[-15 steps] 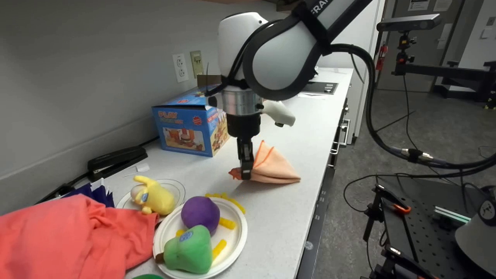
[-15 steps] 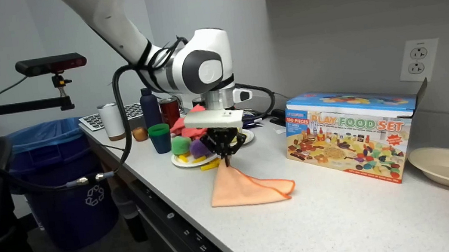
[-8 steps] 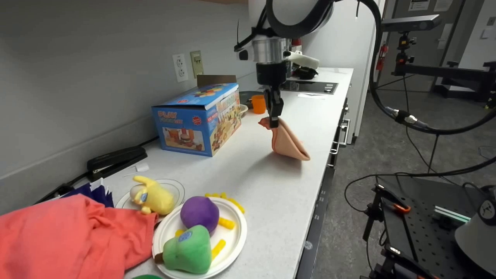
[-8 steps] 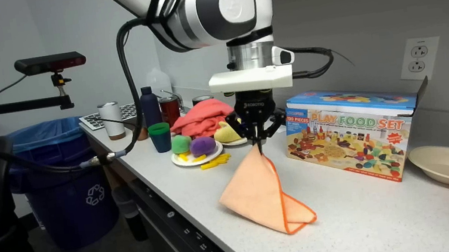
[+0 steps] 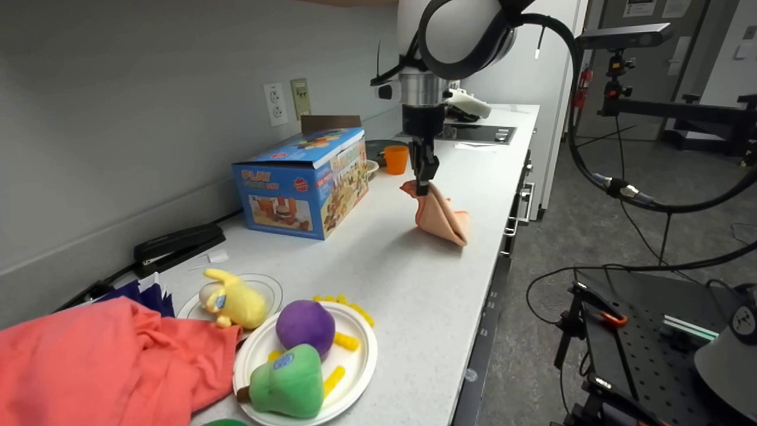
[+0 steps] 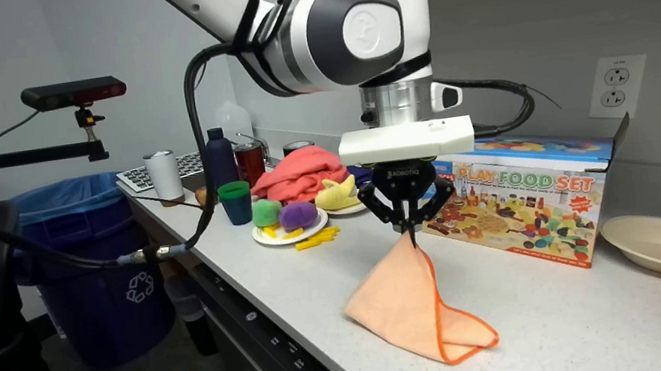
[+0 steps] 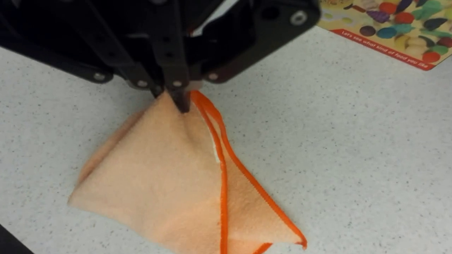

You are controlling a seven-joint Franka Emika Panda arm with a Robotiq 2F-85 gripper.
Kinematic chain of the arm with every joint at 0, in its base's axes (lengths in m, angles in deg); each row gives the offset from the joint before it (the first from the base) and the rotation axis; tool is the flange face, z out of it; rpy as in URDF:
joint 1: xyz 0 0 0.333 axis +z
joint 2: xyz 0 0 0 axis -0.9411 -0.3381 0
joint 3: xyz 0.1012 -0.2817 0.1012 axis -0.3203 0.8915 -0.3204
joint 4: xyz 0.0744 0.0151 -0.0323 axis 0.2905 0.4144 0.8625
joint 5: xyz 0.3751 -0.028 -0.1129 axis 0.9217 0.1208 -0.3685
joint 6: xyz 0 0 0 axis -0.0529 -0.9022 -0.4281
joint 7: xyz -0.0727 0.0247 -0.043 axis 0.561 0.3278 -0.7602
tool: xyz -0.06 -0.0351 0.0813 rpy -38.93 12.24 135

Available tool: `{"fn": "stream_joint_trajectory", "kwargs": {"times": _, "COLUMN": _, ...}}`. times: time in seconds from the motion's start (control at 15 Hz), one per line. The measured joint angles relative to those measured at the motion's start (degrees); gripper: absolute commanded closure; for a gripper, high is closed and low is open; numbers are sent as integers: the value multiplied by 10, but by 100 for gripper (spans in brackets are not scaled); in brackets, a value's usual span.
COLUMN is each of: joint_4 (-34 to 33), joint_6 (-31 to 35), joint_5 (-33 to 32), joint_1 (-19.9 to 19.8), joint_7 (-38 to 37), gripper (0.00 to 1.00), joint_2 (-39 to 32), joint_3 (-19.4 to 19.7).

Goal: Fold the cloth on the counter

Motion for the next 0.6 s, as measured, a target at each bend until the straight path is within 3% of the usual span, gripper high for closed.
{"fn": "stream_joint_trajectory", "kwargs": {"times": 0.33, "joint_4": 4, "joint_6": 55, "joint_5": -13, "joint_1": 4, "joint_7": 1, "gripper": 99, "joint_2": -35, "joint_3": -19}}
{"fn": "stream_joint_trajectory", "kwargs": {"times": 0.4, "joint_4": 4, "joint_6": 64, "joint_5": -16, "joint_1": 5, "joint_7": 1, "gripper": 70, "joint_2": -42, "joint_3": -24}}
{"fn": "stream_joint_trajectory", "kwargs": {"times": 0.47, "joint_4": 4, "joint_6": 73, "joint_5": -17, "joint_1": 5, "joint_7": 1, "gripper": 68, "joint_2": -49, "joint_3": -28}}
{"fn": "stream_joint_trajectory", "kwargs": {"times": 0.6, "joint_4": 4, "joint_6": 88, "joint_5": -20, "joint_1": 5, "joint_7": 2, "gripper": 53, "joint_2": -59, "joint_3": -35}}
